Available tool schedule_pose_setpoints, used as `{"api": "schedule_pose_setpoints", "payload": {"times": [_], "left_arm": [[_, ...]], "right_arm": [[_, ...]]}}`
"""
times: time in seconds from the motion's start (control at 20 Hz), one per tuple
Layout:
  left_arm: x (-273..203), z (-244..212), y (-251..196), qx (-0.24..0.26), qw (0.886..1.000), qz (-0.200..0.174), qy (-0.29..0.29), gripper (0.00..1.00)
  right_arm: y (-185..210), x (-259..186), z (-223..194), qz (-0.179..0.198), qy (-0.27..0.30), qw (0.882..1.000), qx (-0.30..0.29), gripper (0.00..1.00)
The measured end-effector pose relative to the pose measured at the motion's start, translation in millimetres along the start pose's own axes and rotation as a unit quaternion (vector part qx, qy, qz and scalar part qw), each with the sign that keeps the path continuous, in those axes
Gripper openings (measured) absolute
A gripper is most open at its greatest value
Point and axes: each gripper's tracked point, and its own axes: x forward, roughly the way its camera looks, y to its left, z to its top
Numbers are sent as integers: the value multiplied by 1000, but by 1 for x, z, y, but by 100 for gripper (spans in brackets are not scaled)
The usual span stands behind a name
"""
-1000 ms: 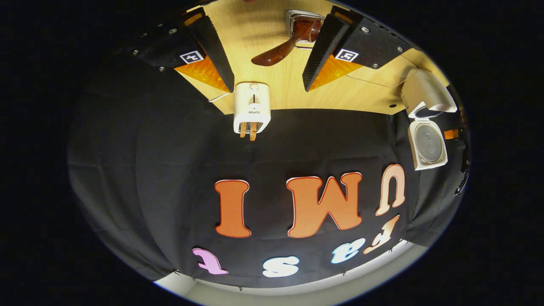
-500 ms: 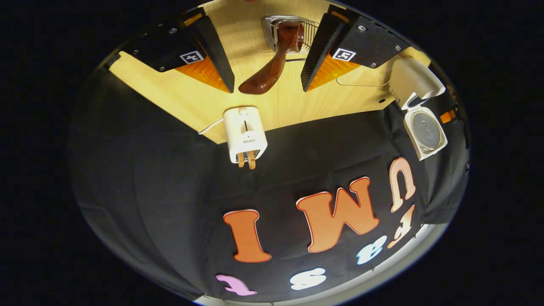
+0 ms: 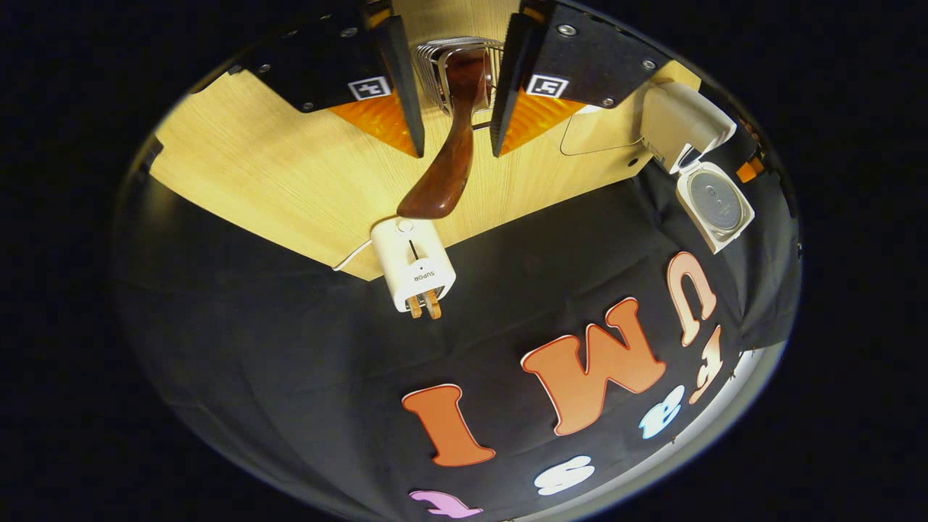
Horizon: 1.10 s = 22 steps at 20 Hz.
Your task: Close the left gripper, press the button to open the rice cooker; take a wooden spoon from the chopstick holder with the right hand, scoop a spoonful of rice and pour it into the rice cooker, then put the wooden spoon back into the chopstick holder.
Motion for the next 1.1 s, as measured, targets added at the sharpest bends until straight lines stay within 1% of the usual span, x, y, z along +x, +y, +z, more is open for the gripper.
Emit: {"api": "schedule_pose_setpoints", "payload": {"times": [0.05,0.15,0.2,0.25,0.35,0.55,0.75,0.85,0.95,1.0,1.1], "left_arm": [[-3,1,0,2,1000,1,-3,24],[-7,1,3,6,1000,4,-5,24],[-7,-1,3,5,1000,3,-4,24],[-9,-1,4,2,1000,3,-3,24],[-11,-3,7,0,1000,6,-2,24],[-16,-2,11,-3,1000,8,-4,24],[-18,-3,8,-9,1000,2,-10,24],[-17,-5,8,-10,1000,2,-7,24],[-18,-8,7,-12,1000,1,-6,24],[-17,-7,8,-16,1000,1,-7,24],[-19,-5,9,-20,1000,3,-11,24]], "right_arm": [[-3,-1,2,-5,-7,1000,12,42],[1,-1,5,6,-11,1000,25,30],[4,-3,2,10,-13,1000,22,29],[6,-4,5,12,-20,999,23,23],[4,-3,7,9,-25,999,23,16],[10,-14,6,20,-28,999,19,14],[13,-21,4,14,-42,999,-15,14],[16,-22,7,13,-47,999,-21,14],[18,-19,3,9,-35,999,-33,14],[21,-21,1,15,-29,999,-34,14],[23,-19,5,17,-32,999,-33,11]]}}
